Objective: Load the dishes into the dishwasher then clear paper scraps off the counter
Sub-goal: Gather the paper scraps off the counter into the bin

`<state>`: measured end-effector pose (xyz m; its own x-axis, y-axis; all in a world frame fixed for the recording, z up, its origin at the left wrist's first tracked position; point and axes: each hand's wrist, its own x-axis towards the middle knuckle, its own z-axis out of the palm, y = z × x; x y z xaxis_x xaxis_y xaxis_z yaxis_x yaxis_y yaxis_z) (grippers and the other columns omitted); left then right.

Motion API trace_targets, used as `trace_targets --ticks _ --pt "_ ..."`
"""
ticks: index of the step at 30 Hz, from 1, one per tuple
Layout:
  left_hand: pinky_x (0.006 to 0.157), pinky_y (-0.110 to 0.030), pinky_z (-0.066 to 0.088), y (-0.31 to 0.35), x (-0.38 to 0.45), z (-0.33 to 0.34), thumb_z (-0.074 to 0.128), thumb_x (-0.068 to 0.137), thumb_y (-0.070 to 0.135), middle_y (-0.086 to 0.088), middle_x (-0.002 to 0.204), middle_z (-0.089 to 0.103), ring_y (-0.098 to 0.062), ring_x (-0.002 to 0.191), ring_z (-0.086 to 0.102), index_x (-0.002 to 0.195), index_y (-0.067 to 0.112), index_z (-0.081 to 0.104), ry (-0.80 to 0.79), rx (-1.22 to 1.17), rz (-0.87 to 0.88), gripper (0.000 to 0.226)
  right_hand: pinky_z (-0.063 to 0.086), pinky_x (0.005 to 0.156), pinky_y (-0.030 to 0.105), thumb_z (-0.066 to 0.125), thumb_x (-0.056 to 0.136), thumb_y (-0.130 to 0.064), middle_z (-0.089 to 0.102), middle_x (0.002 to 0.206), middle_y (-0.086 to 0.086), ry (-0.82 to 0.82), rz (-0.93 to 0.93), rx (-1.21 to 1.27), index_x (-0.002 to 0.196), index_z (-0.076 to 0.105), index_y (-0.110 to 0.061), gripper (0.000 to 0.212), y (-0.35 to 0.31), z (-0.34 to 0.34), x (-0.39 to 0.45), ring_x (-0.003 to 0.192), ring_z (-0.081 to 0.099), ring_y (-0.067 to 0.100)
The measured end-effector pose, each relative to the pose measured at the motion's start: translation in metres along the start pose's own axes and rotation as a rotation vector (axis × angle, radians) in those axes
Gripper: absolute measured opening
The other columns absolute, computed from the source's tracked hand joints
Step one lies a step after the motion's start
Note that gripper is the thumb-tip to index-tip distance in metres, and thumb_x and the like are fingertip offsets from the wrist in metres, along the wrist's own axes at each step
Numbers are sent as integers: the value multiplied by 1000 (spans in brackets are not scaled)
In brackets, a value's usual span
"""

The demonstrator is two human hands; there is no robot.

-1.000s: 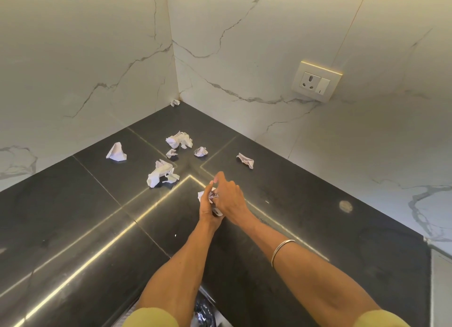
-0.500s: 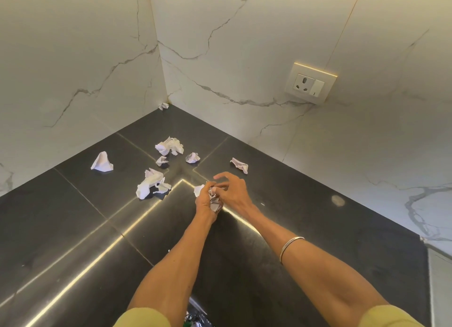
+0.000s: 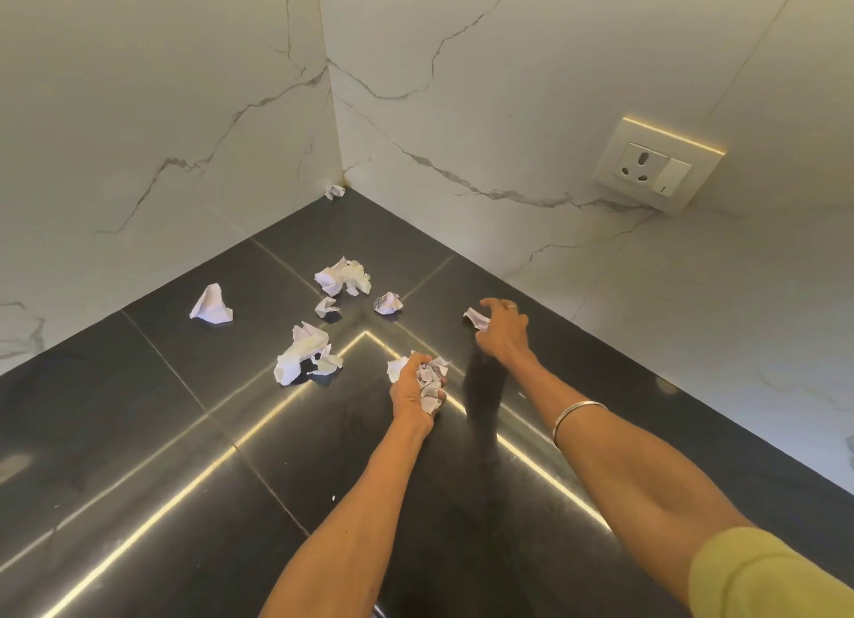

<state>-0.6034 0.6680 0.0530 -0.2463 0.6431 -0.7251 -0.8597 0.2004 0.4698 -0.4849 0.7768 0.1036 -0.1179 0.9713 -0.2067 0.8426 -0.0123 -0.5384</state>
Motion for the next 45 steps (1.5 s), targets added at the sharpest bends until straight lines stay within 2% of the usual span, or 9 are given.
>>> trace_targets --ticks 5,12,20,24,27,32,38,41,45 --pt "39 -19 36 1 -1 0 71 71 13 -14 74 61 -20 47 55 84 8 59 5 24 -4 19 41 101 43 54 81 -4 41 145 12 -148 -1 -150 143 45 -25 66 5 20 10 127 41 40" --pt "39 -20 38 2 -5 1 71 72 12 -13 71 64 -19 47 56 85 5 63 8 49 -9 17 52 81 40 67 89 -13 54 125 11 120 -50 -252 119 58 -9 31 20 35 -20 103 53 31" --pt "39 -21 39 2 -8 1 70 73 13 -12 70 63 -18 46 55 80 7 62 -9 68 -6 12 53 83 42 60 92 -1 47 130 19 85 -95 -317 134 43 -12 47 27 28 -64 104 59 38" --pt "38 -20 37 -2 -12 1 70 71 11 -11 65 60 -18 42 52 76 7 59 -4 99 17 12 50 78 35 50 96 -7 52 116 19 25 -4 -135 111 56 -13 17 29 24 -74 88 56 31" --pt "38 -21 38 -4 -18 1 71 70 11 -13 66 58 -20 40 51 75 6 59 22 121 35 13 57 81 34 56 85 1 68 103 13 -68 137 102 91 66 -17 22 24 17 -75 89 67 29" --pt "43 -23 42 -7 -25 -8 73 68 14 -13 68 61 -22 45 55 77 7 61 7 128 14 16 61 76 38 54 84 3 70 92 3 -120 164 390 84 70 -20 28 9 14 -91 77 73 23" --pt "54 -29 53 -16 -10 -30 78 48 22 -11 88 70 -24 67 67 104 9 67 -9 103 -29 59 61 75 38 58 82 -14 74 85 -5 -117 98 441 79 74 -31 23 -16 29 -122 79 71 17" --pt "59 -30 56 -17 -20 -39 77 57 25 -9 90 71 -22 71 69 107 11 68 13 10 -24 52 59 81 33 53 81 -15 75 86 -10 -81 112 520 79 77 -30 28 -28 39 -141 85 70 12" --pt "64 -33 57 -20 -32 -46 76 68 22 -13 92 72 -25 75 70 104 7 68 23 -37 32 40 45 61 19 50 95 -31 73 81 -5 -38 146 572 85 79 -22 33 -38 38 -159 73 64 9"
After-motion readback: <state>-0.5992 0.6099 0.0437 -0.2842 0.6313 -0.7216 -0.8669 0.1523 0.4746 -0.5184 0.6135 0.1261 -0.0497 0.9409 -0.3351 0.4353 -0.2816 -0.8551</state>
